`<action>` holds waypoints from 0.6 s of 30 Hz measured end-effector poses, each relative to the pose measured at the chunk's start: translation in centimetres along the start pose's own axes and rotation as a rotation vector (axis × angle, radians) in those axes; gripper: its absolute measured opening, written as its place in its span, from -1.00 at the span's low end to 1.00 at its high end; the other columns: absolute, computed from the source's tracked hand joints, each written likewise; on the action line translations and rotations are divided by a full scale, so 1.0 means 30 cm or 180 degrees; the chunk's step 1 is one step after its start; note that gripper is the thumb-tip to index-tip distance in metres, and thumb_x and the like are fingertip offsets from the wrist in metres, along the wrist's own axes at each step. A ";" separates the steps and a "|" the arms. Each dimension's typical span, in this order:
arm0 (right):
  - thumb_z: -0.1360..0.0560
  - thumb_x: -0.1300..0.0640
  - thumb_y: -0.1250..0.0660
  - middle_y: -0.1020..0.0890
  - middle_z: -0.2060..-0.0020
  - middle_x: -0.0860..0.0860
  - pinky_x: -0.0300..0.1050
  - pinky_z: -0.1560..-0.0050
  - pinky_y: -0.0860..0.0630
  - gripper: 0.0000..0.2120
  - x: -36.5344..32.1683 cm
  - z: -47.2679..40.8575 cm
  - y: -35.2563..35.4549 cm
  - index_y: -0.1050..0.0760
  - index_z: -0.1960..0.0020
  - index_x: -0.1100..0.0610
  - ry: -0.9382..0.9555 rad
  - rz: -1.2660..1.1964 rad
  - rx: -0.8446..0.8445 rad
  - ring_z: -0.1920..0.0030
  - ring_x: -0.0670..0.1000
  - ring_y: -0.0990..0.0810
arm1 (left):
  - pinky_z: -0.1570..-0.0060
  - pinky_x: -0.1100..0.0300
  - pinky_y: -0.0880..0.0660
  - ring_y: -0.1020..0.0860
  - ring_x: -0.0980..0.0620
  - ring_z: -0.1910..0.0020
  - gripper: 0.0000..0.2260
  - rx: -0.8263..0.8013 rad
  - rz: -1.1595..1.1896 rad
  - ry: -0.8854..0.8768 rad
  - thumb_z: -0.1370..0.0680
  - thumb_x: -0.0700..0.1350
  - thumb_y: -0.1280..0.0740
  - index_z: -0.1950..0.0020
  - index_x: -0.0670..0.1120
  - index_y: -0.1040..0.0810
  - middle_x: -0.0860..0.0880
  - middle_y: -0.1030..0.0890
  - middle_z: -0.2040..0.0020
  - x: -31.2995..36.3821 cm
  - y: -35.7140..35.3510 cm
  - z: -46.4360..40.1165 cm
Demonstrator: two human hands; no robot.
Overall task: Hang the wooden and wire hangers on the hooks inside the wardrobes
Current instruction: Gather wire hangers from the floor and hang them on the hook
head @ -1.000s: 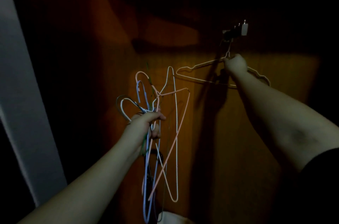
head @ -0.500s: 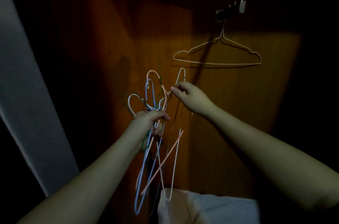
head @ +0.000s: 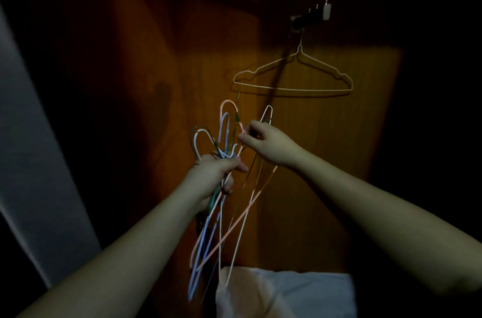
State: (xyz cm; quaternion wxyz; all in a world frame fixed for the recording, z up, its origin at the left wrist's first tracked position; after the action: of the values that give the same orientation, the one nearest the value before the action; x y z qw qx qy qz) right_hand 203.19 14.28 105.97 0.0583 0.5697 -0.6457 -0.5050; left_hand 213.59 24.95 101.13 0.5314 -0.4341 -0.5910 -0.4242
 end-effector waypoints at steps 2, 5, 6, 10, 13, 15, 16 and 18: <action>-0.59 -0.06 -0.26 -0.56 0.19 -0.09 -0.14 0.15 -0.44 -0.81 0.003 0.010 0.016 -0.46 0.02 0.06 -0.0015 0.0007 0.0135 0.17 -0.09 -0.52 | 0.42 0.18 -0.39 -0.34 0.01 0.60 -0.71 -0.0053 0.0084 0.0043 -0.60 -0.09 -0.32 0.25 -0.16 -0.69 -0.19 -0.43 0.44 -0.002 -0.012 -0.019; -0.62 -0.03 -0.21 -0.57 0.21 0.04 -0.03 0.20 -0.43 -0.77 0.022 0.019 0.032 -0.44 0.01 0.14 -0.0001 0.0033 0.0278 0.20 0.01 -0.53 | 0.38 0.18 -0.45 -0.44 -0.02 0.57 -0.72 -0.0129 0.0036 0.0140 -0.61 -0.04 -0.30 0.07 -0.21 -0.70 -0.16 -0.46 0.54 0.006 -0.035 -0.027; -0.63 -0.02 -0.20 -0.57 0.20 0.09 -0.01 0.20 -0.42 -0.76 0.031 0.022 0.041 -0.44 0.00 0.16 0.0005 0.0013 0.0318 0.21 0.04 -0.53 | 0.43 0.21 -0.46 -0.46 -0.01 0.58 -0.72 -0.0154 0.0090 0.0167 -0.61 -0.06 -0.30 0.01 -0.25 -0.67 -0.16 -0.48 0.54 0.009 -0.045 -0.027; -0.64 0.03 -0.17 -0.54 0.21 0.06 -0.03 0.17 -0.38 -0.78 0.075 0.017 0.111 -0.44 0.00 0.17 0.0016 -0.0092 0.0555 0.23 -0.01 -0.48 | 0.54 0.22 -0.51 -0.54 0.01 0.54 -0.76 -0.0247 0.0488 0.0236 -0.63 -0.16 -0.25 -0.09 -0.34 -0.56 -0.12 -0.63 0.40 0.017 -0.072 -0.050; -0.66 0.03 -0.14 -0.53 0.20 0.05 0.02 0.13 -0.40 -0.76 0.130 0.009 0.174 -0.45 -0.03 0.20 -0.0065 -0.0010 0.0672 0.21 -0.01 -0.47 | 0.51 0.21 -0.52 -0.54 -0.01 0.51 -0.75 -0.0218 0.0367 0.0277 -0.63 -0.13 -0.26 -0.02 -0.33 -0.59 -0.15 -0.60 0.43 0.018 -0.050 -0.080; -0.66 0.02 -0.12 -0.54 0.18 0.10 0.04 0.15 -0.42 -0.75 0.167 0.012 0.215 -0.44 -0.02 0.18 -0.0156 -0.0003 0.0710 0.21 0.00 -0.48 | 0.55 0.25 -0.48 -0.51 0.02 0.54 -0.74 -0.0159 0.0192 0.0304 -0.62 -0.12 -0.27 0.09 -0.30 -0.60 -0.14 -0.56 0.47 0.021 -0.040 -0.090; -0.66 0.02 -0.11 -0.53 0.19 0.10 0.02 0.17 -0.43 -0.75 0.186 0.014 0.235 -0.44 -0.02 0.17 -0.0198 -0.0008 0.0738 0.22 -0.01 -0.47 | 0.58 0.28 -0.44 -0.49 0.04 0.58 -0.74 -0.0095 0.0155 0.0312 -0.62 -0.13 -0.27 0.13 -0.29 -0.59 -0.12 -0.55 0.48 0.021 -0.038 -0.096; -0.67 0.02 -0.10 -0.50 0.22 0.06 -0.04 0.20 -0.41 -0.77 0.220 0.020 0.275 -0.44 -0.01 0.15 -0.0240 -0.0031 0.0826 0.25 -0.03 -0.45 | 0.62 0.30 -0.37 -0.43 0.07 0.62 -0.77 0.0073 0.0163 0.0321 -0.61 -0.15 -0.29 0.18 -0.25 -0.53 -0.09 -0.51 0.49 0.020 -0.029 -0.111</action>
State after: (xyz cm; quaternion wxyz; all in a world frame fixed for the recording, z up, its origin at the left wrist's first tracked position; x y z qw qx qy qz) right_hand 194.94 8.07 108.30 -0.0426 0.5563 -0.7045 -0.4386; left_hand 213.58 21.55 101.94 0.5761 -0.4211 -0.5569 -0.4250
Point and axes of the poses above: each hand's wrist, its own z-axis away from the middle knuckle, its own y-axis out of the back of the hand, x = y × z, the point moved 6 cm from there along -z, towards the middle knuckle
